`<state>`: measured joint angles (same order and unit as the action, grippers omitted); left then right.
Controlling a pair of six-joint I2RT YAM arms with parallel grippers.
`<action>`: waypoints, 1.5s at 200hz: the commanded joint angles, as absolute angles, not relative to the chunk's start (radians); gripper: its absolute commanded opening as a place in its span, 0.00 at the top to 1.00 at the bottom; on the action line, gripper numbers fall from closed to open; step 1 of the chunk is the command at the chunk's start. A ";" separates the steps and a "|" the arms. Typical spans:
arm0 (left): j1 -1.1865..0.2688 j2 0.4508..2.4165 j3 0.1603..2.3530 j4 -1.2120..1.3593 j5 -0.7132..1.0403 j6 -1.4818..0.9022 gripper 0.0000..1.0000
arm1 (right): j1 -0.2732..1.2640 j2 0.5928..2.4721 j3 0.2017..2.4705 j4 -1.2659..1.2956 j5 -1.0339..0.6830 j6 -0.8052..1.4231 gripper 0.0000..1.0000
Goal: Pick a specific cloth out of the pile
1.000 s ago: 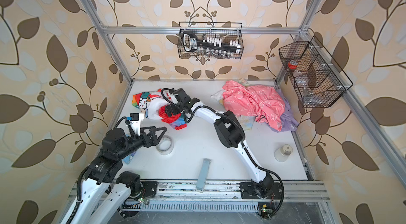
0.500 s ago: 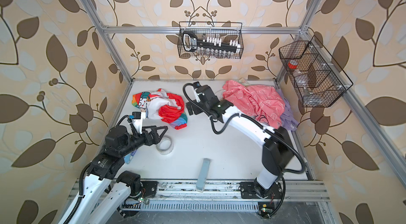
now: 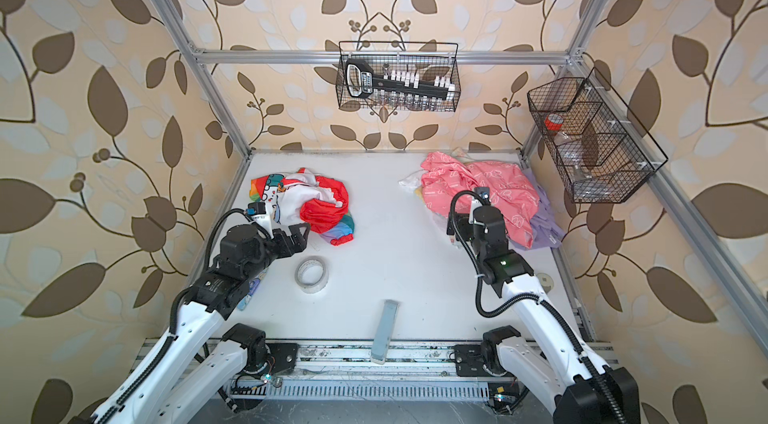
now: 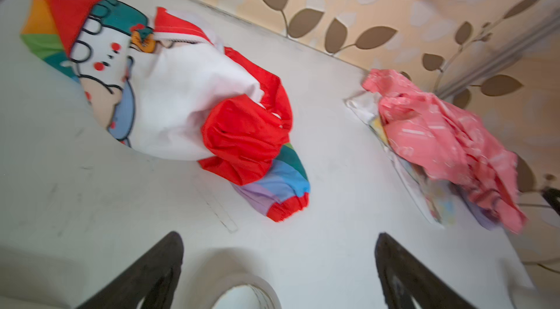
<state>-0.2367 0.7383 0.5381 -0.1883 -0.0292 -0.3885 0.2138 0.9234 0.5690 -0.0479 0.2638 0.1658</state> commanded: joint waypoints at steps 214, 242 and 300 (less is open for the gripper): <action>-0.164 1.526 0.258 1.051 -0.324 0.067 0.01 | 0.081 1.453 0.260 1.067 0.251 0.012 0.00; -0.138 1.501 0.310 0.901 -0.326 0.020 0.01 | 0.062 1.457 0.247 1.089 0.199 0.016 0.01; -0.080 1.502 0.374 0.773 -0.294 -0.041 0.01 | -0.014 1.504 0.231 1.150 0.069 0.055 0.00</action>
